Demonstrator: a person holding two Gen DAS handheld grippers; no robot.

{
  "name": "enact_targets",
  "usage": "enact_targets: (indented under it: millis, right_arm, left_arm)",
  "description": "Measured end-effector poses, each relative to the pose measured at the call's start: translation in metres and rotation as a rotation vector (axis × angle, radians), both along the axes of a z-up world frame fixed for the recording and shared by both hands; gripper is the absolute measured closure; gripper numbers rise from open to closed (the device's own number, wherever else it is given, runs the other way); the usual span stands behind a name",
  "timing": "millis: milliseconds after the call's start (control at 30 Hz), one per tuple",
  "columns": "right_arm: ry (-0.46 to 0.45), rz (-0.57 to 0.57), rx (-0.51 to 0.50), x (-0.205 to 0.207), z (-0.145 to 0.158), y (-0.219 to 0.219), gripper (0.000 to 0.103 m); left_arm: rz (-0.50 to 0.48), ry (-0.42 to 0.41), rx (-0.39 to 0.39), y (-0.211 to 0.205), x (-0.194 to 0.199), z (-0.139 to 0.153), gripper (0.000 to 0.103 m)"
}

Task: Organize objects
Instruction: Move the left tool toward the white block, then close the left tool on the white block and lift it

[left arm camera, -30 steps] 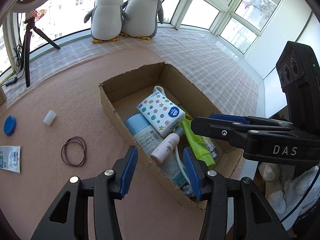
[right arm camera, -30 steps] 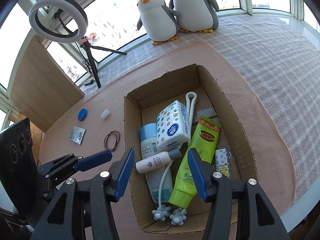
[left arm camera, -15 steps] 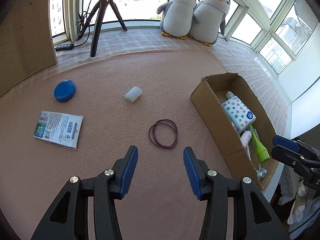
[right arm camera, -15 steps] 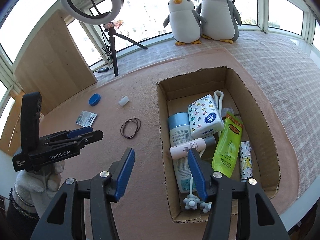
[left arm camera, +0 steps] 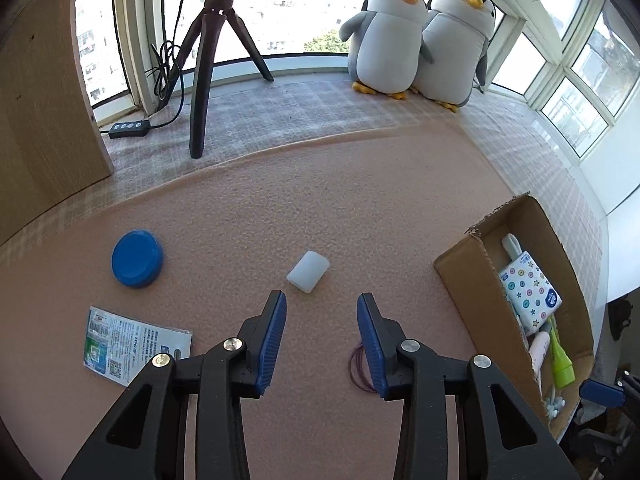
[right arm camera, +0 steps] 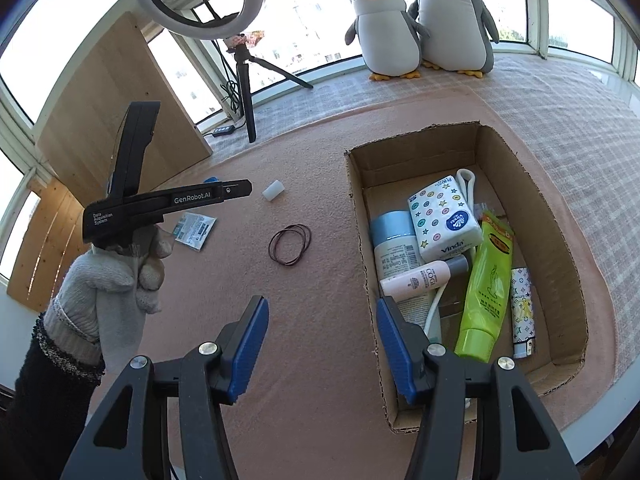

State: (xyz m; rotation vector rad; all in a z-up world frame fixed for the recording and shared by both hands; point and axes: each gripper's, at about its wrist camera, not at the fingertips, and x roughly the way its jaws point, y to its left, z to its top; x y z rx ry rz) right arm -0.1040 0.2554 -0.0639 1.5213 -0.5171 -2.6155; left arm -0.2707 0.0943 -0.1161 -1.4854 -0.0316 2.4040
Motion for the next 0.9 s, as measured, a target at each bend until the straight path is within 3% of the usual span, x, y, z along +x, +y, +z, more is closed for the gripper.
enact_targets:
  millis: [300,433,633,900]
  right_arm:
    - [-0.031,-0.008,-0.016,0.008,-0.011,0.002,0.051]
    - [-0.040,-0.005,-0.022,0.007,-0.013,0.001,0.051]
    - [-0.052,0.025,-0.066,-0.010,-0.020,-0.011,0.051]
    - [-0.116,0.073,-0.129,-0.054,-0.049,-0.041,0.051]
  left_arm:
    - [-0.001,-0.037,-0.071,0.024,-0.025,-0.042,0.065]
    - [0.007,-0.051,-0.084,0.026,-0.031,-0.053,0.074]
    - [0.029,-0.041,-0.066,0.016,-0.035,-0.054,0.091]
    - [0.014,-0.025,-0.073,0.010,-0.019,-0.051,0.094]
